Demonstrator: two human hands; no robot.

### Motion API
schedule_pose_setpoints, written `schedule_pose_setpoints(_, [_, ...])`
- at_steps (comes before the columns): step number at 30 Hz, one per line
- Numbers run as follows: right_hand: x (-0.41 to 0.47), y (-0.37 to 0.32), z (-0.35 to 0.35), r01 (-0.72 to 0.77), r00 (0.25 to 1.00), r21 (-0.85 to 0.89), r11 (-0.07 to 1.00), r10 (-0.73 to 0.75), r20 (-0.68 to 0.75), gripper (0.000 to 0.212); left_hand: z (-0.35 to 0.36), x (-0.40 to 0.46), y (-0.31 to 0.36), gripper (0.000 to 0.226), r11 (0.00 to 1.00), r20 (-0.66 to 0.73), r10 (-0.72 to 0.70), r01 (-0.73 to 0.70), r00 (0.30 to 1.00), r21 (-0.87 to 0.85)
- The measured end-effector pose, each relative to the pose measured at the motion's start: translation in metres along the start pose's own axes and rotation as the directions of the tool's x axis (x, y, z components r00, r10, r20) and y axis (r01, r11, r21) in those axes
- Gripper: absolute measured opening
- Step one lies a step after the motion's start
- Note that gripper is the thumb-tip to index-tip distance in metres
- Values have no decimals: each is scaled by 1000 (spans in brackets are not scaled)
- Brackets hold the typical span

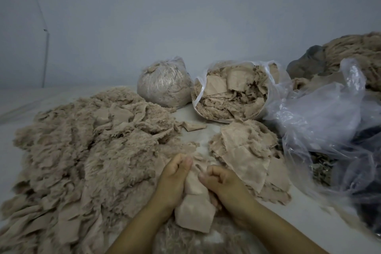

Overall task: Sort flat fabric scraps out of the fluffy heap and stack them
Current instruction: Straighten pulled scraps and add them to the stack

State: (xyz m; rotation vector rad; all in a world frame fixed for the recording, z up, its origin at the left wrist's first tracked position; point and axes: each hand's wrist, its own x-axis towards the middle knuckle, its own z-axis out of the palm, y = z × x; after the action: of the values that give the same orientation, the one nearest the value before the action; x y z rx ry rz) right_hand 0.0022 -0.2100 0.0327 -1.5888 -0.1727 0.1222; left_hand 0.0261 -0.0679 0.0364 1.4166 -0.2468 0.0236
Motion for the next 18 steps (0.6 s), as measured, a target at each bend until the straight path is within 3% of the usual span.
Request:
schedule_pose_setpoints(4, [-3,-3,-1,74,995,-148,986,-84,-58,23,-4,-2,0,41,997,119,-61,56,991,45])
schedule_pose_setpoints(6, [-4,-3,3,82,996,-157,984,-85,-12,19,-2,-2,-1,18,989,8,2,-3,1000,146])
schedule_pose_setpoints(7, [-4,-4,5,72,997,-122,990,-71,12,16,-1,0,-1,18,987,-83,41,-28,996,157])
schedule_pose_setpoints(11, [-5,-6,1,41,992,4,999,-42,118,13,-12,10,6,19,999,-370,9,-27,929,-43])
schedule_pose_setpoints(13, [-7,-5,0,42,990,-3,999,-41,138,12,-22,13,8,15,992,-437,-21,-34,899,-118])
schedule_pose_setpoints(15, [-6,-5,1,37,996,41,998,-40,81,11,-23,11,7,13,996,-375,-6,-30,927,-90])
schedule_pose_setpoints(18, [-1,-5,1,-8,1000,166,986,5,22,26,-6,1,2,30,1000,-129,-17,18,991,0])
